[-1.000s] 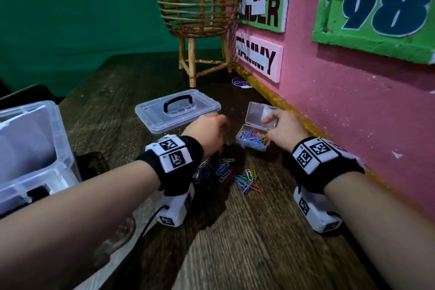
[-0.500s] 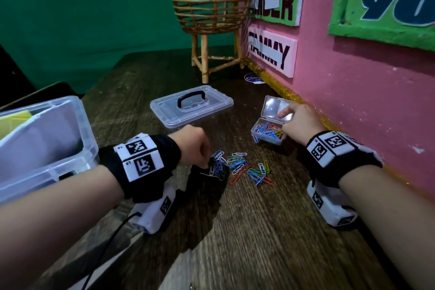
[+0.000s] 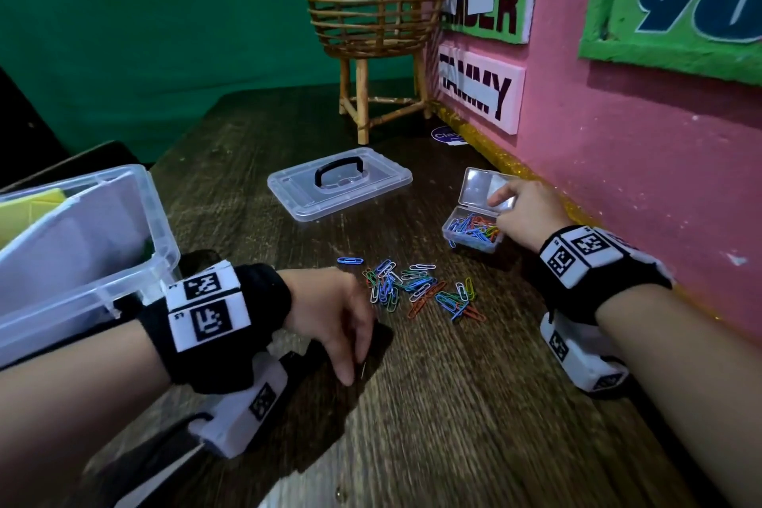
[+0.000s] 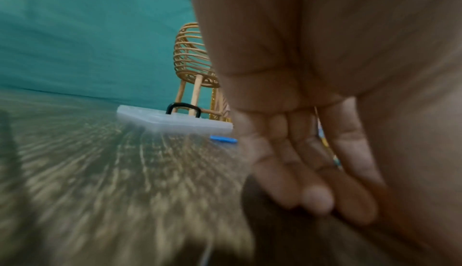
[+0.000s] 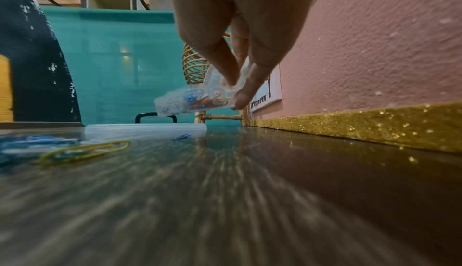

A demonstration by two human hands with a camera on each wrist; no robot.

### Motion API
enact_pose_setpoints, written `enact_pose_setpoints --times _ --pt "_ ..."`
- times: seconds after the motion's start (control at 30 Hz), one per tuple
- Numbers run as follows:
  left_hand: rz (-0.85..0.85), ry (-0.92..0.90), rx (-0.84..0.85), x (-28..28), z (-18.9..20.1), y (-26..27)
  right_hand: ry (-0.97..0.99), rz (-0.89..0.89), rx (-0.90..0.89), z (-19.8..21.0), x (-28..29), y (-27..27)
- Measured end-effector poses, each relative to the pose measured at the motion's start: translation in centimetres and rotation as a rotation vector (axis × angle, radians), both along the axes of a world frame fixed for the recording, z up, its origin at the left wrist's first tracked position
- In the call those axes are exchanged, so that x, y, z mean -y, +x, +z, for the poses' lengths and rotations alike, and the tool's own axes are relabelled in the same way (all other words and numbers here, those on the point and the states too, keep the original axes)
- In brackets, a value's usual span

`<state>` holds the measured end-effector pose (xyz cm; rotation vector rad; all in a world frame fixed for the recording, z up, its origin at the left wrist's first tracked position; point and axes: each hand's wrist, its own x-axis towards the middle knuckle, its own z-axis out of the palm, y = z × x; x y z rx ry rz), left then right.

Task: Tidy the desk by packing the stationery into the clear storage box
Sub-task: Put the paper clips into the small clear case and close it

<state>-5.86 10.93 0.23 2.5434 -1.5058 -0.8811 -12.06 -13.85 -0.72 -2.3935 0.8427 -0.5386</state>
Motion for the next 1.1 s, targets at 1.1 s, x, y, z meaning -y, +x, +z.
enact_pose_setpoints --times 1.1 --pt "-0.301 -0.345 0.308 8.2 -0.7 1.5 -0.013 -0.149 0.075 0.0 0.5 0.2"
